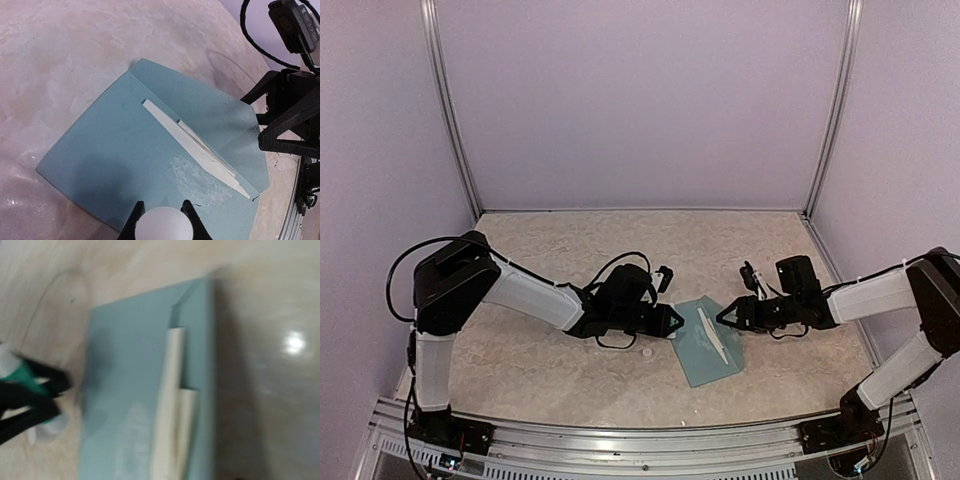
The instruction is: Place the letter into the envelope and seal it
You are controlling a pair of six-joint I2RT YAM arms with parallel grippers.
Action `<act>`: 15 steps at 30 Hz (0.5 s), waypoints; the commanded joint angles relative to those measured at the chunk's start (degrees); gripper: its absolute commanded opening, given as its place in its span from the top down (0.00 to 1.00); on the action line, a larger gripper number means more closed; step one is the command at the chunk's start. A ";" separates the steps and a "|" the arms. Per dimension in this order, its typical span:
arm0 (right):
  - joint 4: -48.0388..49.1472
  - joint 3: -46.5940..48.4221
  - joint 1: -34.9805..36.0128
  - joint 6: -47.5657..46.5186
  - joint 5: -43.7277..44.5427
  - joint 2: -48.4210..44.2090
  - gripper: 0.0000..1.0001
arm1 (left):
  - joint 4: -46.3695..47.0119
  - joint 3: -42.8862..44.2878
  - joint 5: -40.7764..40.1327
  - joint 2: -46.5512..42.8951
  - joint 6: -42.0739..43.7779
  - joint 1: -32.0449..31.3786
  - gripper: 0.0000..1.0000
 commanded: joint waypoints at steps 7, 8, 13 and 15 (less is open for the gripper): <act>5.14 2.67 5.67 0.09 -3.25 2.57 0.51 | -1.10 1.73 0.30 3.73 -0.85 0.36 0.98; 5.83 2.75 6.23 0.39 -3.49 3.15 0.53 | -1.14 1.63 0.28 3.86 -0.94 0.36 0.98; 8.35 3.11 8.20 2.03 -3.26 7.09 0.61 | -0.92 1.22 0.42 4.39 -1.43 0.36 0.98; 9.25 3.15 8.66 2.85 -2.98 8.46 0.65 | -0.97 0.97 0.43 4.44 -1.56 0.29 0.98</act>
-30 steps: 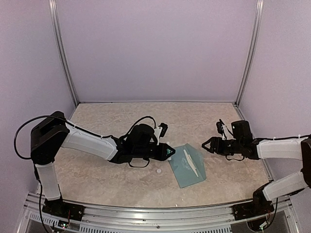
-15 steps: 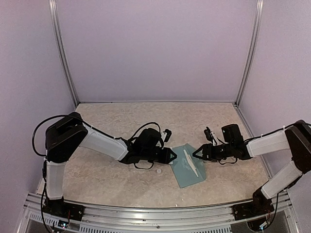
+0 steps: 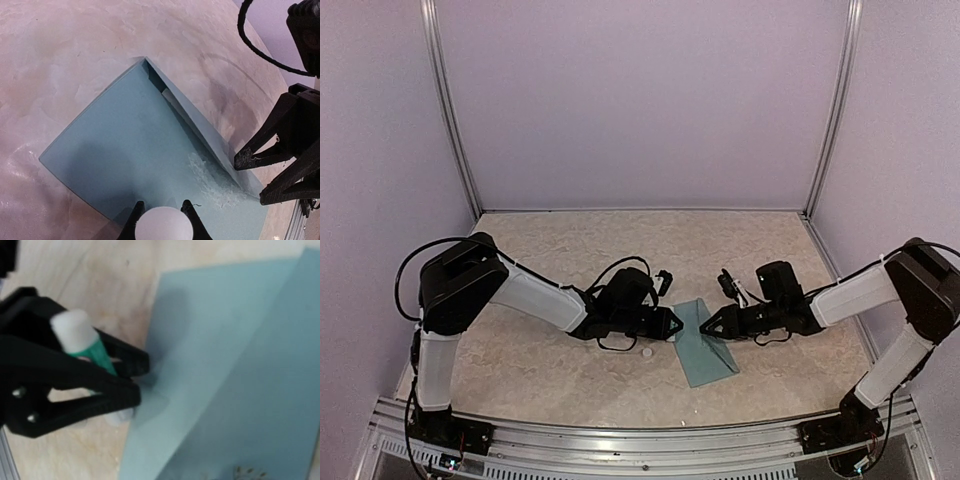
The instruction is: Place the letter into the envelope and seal it
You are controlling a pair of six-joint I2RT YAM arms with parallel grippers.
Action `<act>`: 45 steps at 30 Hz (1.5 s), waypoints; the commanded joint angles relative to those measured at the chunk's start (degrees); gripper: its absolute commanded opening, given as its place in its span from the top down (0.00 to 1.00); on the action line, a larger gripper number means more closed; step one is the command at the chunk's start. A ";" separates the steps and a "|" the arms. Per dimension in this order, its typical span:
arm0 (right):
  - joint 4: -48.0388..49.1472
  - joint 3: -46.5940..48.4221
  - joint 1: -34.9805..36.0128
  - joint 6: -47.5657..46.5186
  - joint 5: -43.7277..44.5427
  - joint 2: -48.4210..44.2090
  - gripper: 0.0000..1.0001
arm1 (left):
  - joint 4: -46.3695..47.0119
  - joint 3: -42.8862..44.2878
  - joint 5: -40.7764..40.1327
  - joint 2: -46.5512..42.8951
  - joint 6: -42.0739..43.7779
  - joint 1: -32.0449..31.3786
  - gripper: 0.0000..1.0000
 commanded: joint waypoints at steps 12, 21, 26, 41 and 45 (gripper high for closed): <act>1.80 1.18 1.98 6.18 5.53 9.69 0.99 | -0.30 -1.46 -0.52 0.15 -0.19 -0.32 0.98; 0.88 3.79 2.58 6.87 8.53 11.47 1.00 | -0.46 -0.86 -0.16 1.05 0.14 -0.73 0.98; -1.13 5.10 2.81 6.42 8.83 12.15 1.00 | -0.55 -0.69 -0.19 1.12 -0.02 -0.64 0.99; -7.45 -3.63 5.98 8.11 11.54 2.67 1.00 | -2.30 -0.78 -1.84 1.67 -2.26 -0.46 1.00; -8.90 -4.03 6.69 8.18 11.31 0.79 1.00 | -2.38 -0.70 -1.77 1.67 -2.19 -0.48 1.00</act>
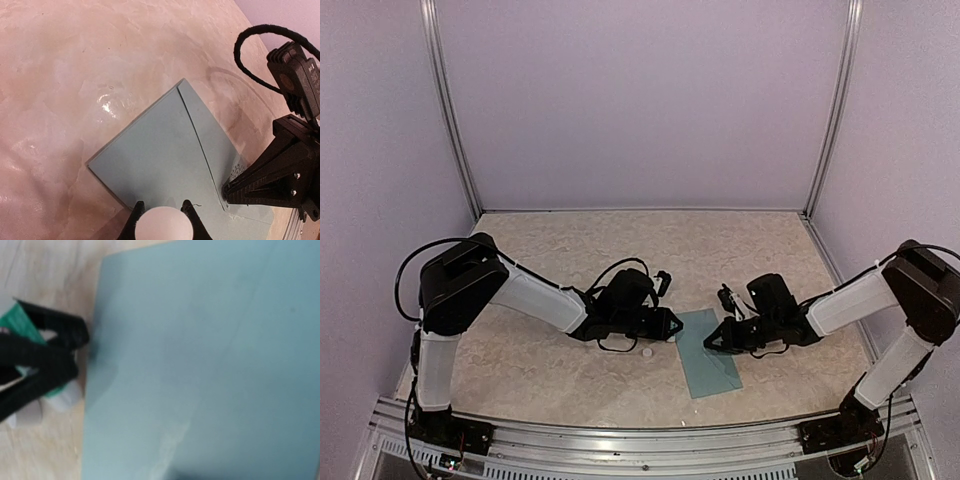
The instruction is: Place the letter into the envelope and seal it
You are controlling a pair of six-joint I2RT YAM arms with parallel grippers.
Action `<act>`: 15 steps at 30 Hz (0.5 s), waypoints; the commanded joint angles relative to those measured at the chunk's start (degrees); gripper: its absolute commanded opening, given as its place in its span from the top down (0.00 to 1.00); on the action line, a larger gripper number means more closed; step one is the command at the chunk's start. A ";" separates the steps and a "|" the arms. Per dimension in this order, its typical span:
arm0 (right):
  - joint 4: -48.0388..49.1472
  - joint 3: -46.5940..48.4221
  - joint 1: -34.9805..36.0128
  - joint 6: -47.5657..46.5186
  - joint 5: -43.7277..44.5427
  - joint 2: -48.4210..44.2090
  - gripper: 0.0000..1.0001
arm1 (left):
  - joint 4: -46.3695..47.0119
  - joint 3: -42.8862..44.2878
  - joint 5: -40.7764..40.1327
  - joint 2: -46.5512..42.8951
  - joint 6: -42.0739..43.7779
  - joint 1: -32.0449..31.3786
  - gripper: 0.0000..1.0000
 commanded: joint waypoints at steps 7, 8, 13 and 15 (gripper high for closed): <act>-8.75 -1.58 2.09 0.13 1.80 -1.36 1.00 | -1.37 -0.26 0.41 0.14 0.45 -0.99 1.00; -8.42 -1.49 2.12 0.19 1.71 -1.04 1.00 | -1.43 0.00 0.29 -0.47 0.70 -1.34 1.00; -7.08 -1.21 2.22 0.47 1.24 -0.53 1.00 | -1.45 2.55 0.66 -1.59 1.91 -3.16 1.00; -7.00 -1.11 2.22 0.47 1.31 -0.66 1.00 | -2.40 4.37 1.71 0.51 1.72 -3.23 1.00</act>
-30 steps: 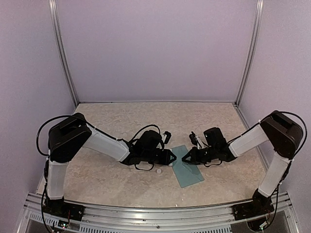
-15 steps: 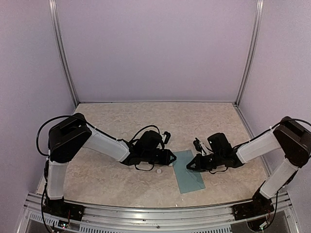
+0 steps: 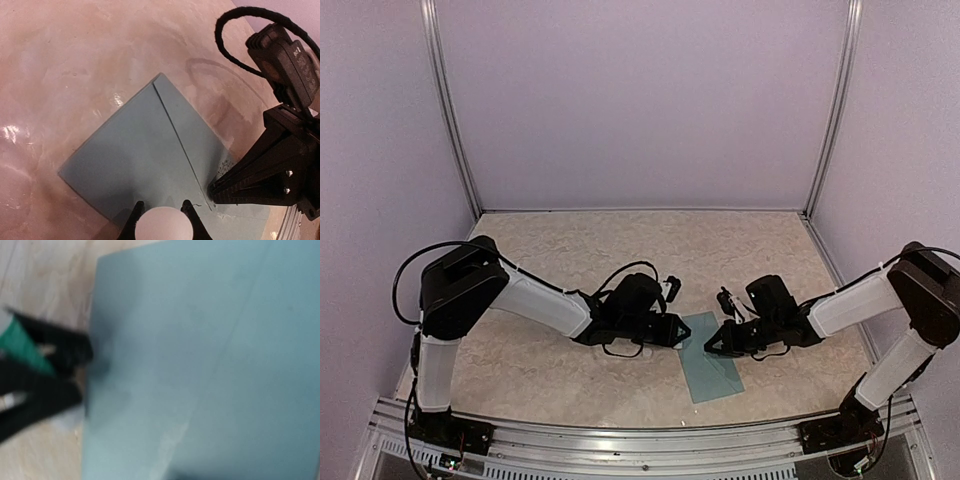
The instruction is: Place the letter into the envelope and seal it
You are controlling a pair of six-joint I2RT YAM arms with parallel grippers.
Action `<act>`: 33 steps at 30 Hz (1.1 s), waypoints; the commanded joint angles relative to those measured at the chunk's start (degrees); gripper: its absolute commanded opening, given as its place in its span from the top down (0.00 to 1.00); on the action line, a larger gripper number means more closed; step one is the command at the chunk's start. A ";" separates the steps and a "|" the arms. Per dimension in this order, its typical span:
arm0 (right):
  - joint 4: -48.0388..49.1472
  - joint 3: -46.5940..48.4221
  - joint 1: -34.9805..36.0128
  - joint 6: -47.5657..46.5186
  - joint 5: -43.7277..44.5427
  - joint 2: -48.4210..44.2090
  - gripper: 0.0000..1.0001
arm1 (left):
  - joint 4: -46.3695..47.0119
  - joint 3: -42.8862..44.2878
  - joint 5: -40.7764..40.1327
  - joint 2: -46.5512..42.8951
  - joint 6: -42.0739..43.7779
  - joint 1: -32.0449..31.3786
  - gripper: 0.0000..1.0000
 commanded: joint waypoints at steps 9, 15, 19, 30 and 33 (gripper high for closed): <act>-4.40 -0.65 1.09 0.38 0.93 0.12 1.00 | -1.87 5.53 2.92 6.94 0.81 -0.48 1.00; -7.17 -1.18 2.07 0.51 2.32 -2.80 1.00 | -3.43 4.18 1.52 7.78 -1.72 0.81 1.00; -8.95 -2.66 2.68 1.68 2.95 -5.77 1.00 | -4.45 4.10 0.69 7.57 -2.00 0.78 1.00; -7.74 -5.05 5.07 2.97 1.88 -6.41 1.00 | -4.73 4.11 0.44 7.49 -2.13 0.60 1.00; -7.33 -4.02 5.06 2.68 2.83 -4.60 1.00 | -4.81 4.11 0.61 7.49 -2.11 0.52 1.00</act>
